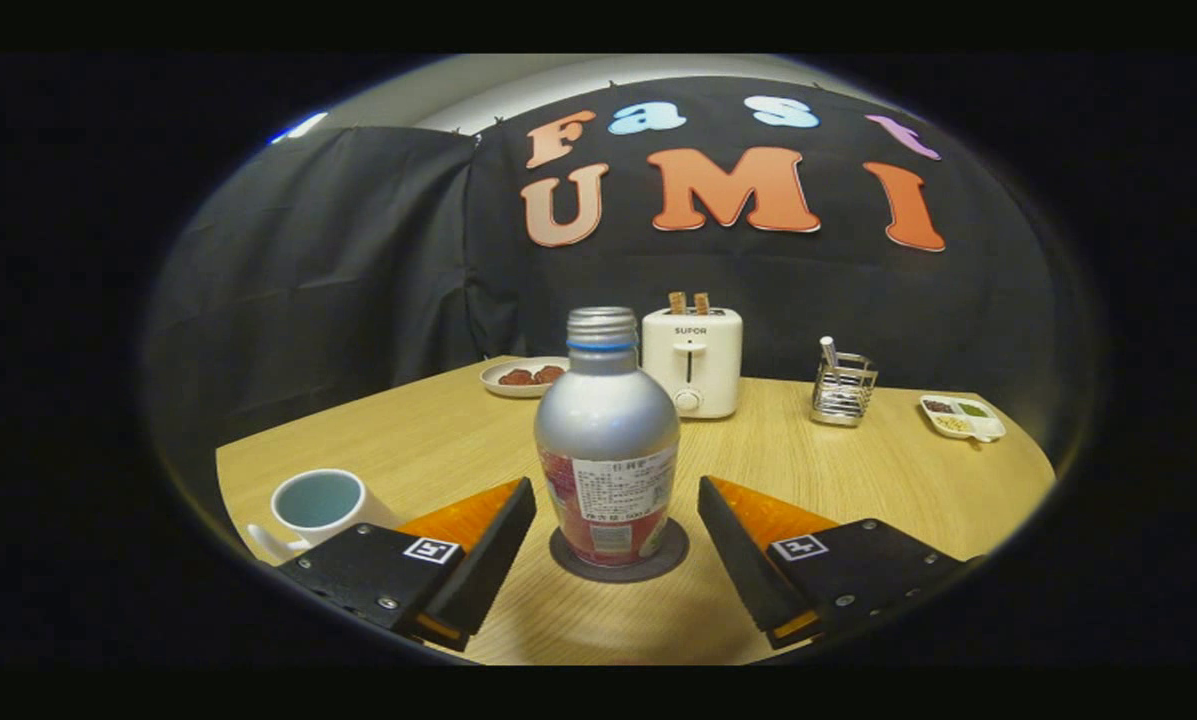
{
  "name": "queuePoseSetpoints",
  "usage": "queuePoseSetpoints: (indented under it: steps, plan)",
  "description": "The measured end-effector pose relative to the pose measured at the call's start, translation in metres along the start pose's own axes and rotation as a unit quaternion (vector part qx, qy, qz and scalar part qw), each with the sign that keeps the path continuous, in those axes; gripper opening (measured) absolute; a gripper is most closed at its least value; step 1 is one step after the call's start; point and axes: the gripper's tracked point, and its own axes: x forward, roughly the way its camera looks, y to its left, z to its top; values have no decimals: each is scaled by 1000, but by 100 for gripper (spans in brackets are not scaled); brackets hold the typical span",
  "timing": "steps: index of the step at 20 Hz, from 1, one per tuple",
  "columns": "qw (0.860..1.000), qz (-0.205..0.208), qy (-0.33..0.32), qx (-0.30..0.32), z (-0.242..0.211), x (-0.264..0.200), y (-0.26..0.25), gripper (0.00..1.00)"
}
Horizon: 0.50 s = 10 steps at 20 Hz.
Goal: Take the bottle from table, then pour the juice into the cup, finally place the bottle on the coaster
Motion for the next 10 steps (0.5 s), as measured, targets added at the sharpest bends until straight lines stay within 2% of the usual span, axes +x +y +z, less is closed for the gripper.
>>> queuePoseSetpoints:
  steps: [10]
  plan:
    - [993,-11,-120,9,98,-92,2,97]
